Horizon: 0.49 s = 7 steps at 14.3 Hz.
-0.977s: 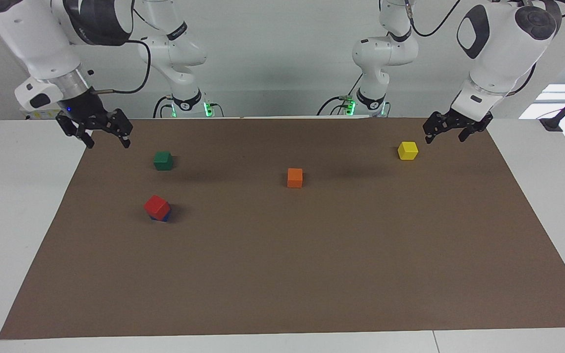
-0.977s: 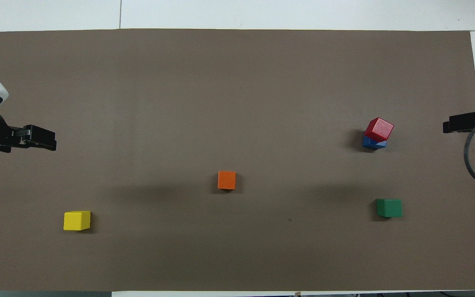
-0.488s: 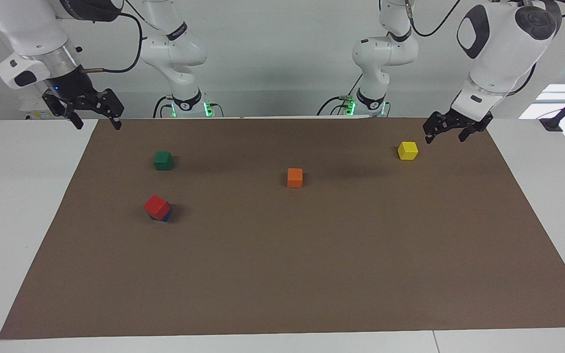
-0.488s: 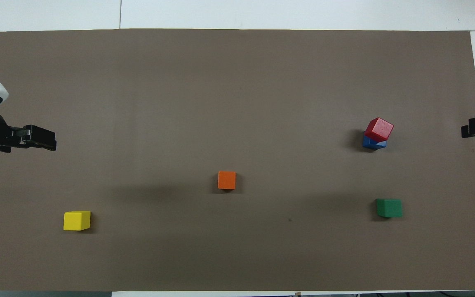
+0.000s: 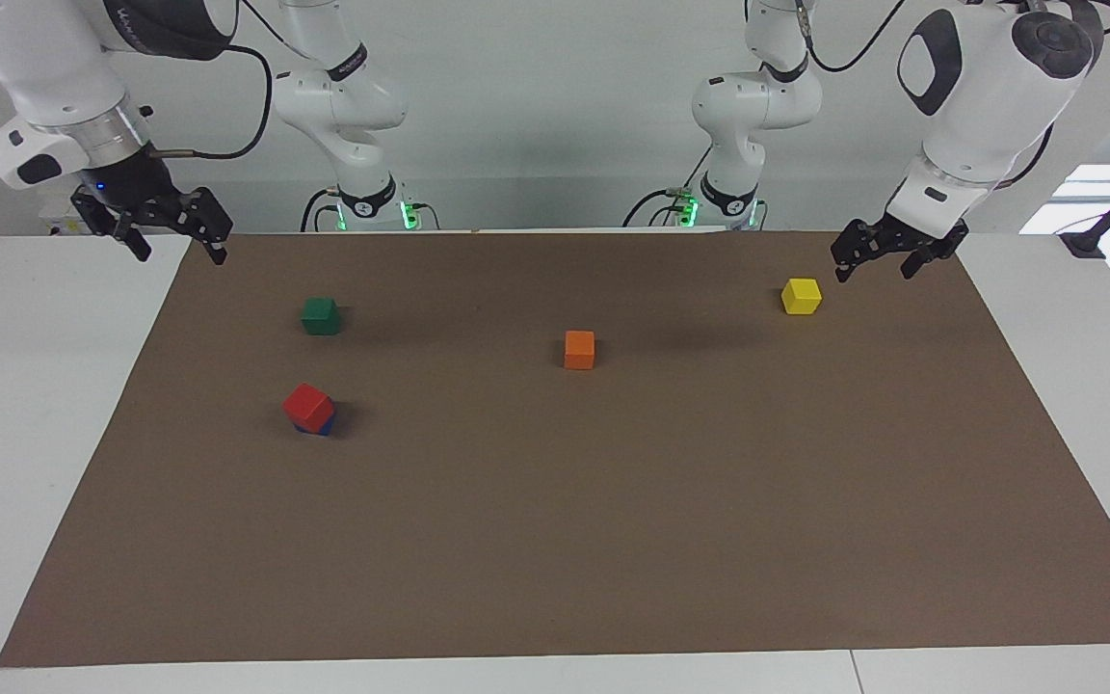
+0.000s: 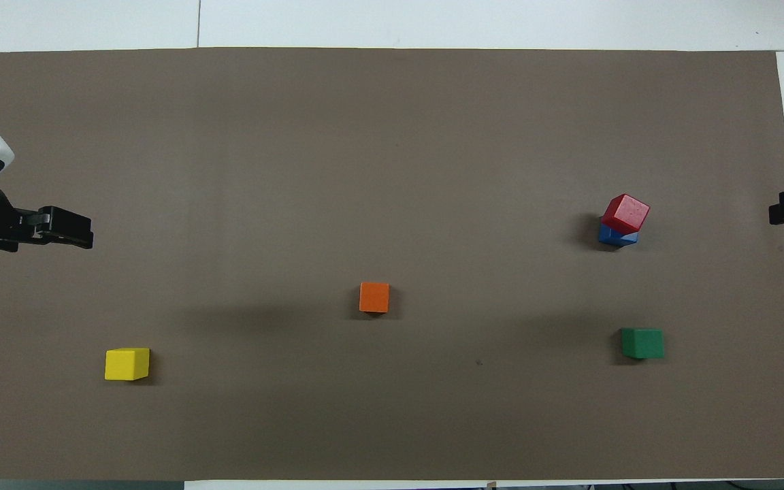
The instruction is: Transfer red block to right arm and stack on blue block
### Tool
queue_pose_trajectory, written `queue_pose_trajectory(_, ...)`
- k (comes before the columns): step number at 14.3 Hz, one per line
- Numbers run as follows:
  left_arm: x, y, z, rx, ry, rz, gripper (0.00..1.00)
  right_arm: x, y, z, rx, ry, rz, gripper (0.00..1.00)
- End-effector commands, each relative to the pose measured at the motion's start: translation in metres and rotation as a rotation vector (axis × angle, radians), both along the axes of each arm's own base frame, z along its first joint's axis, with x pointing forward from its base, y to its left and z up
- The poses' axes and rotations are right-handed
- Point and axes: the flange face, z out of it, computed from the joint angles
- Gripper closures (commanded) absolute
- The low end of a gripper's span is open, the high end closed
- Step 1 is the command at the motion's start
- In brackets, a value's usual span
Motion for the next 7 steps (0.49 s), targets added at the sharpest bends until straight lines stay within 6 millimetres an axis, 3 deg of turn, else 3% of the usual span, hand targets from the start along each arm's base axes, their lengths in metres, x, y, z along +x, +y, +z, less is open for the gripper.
queue_pose_trajectory(1, -0.0011, 0.0019, 0.0039, -0.013, -0.013, 0.006, 0.00, -0.0015, -0.0019, 0.0032, -0.015, 0.012, 0.011, 0.00)
queue_pose_trajectory(7, -0.0011, 0.0011, 0.0039, -0.013, -0.013, 0.004, 0.00, -0.0026, -0.0015, 0.0026, -0.011, 0.015, 0.017, 0.00)
